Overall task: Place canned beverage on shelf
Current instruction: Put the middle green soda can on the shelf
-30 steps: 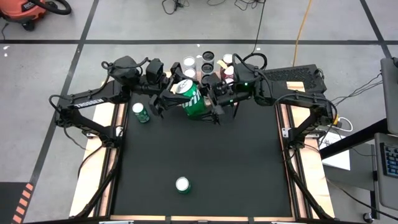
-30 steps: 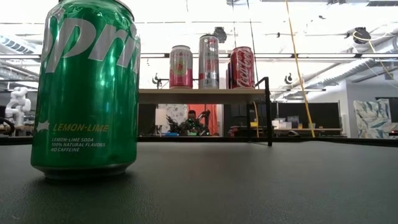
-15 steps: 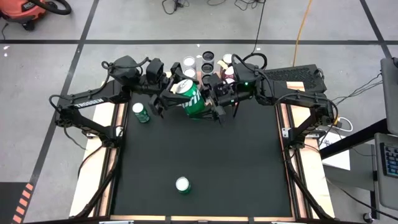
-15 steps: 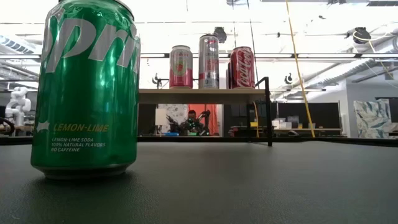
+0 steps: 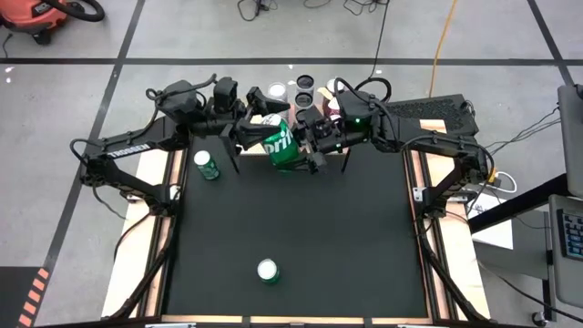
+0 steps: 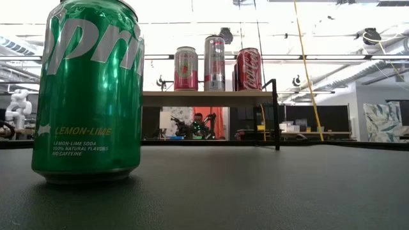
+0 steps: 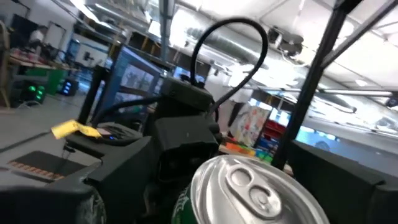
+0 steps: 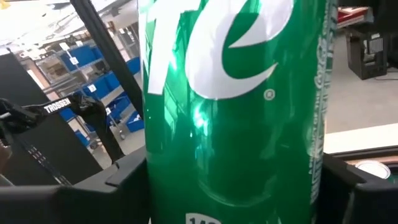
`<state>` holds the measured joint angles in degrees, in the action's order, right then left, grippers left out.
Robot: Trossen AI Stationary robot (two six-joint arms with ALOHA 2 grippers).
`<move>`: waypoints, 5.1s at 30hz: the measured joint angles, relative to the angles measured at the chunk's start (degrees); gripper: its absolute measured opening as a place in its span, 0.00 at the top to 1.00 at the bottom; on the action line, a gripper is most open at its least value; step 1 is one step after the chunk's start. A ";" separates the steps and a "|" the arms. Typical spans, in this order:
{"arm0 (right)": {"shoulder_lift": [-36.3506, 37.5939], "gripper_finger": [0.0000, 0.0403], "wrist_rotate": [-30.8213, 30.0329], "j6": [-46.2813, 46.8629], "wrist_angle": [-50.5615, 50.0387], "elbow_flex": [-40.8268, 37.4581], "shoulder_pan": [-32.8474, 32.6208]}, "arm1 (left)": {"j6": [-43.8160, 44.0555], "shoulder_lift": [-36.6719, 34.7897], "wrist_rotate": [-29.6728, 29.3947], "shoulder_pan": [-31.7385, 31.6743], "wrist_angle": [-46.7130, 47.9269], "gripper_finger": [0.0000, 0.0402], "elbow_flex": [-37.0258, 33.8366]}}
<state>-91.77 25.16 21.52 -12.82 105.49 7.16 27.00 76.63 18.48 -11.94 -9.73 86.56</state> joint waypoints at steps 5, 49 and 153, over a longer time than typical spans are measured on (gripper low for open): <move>0.00 0.29 -4.60 -0.31 -0.05 0.00 0.43 | -0.28 -1.92 -4.66 -0.71 2.32 0.08 0.00; 0.00 0.30 -15.14 -2.47 -3.58 0.09 0.74 | 0.96 -5.01 5.83 -9.79 18.05 0.01 -0.07; 1.46 0.01 -8.43 7.36 -22.42 -0.02 1.46 | 9.77 -5.44 24.40 -20.56 12.93 0.23 0.00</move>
<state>-90.30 16.73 28.88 -35.24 105.47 8.62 36.78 71.20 42.88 -32.51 3.21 86.56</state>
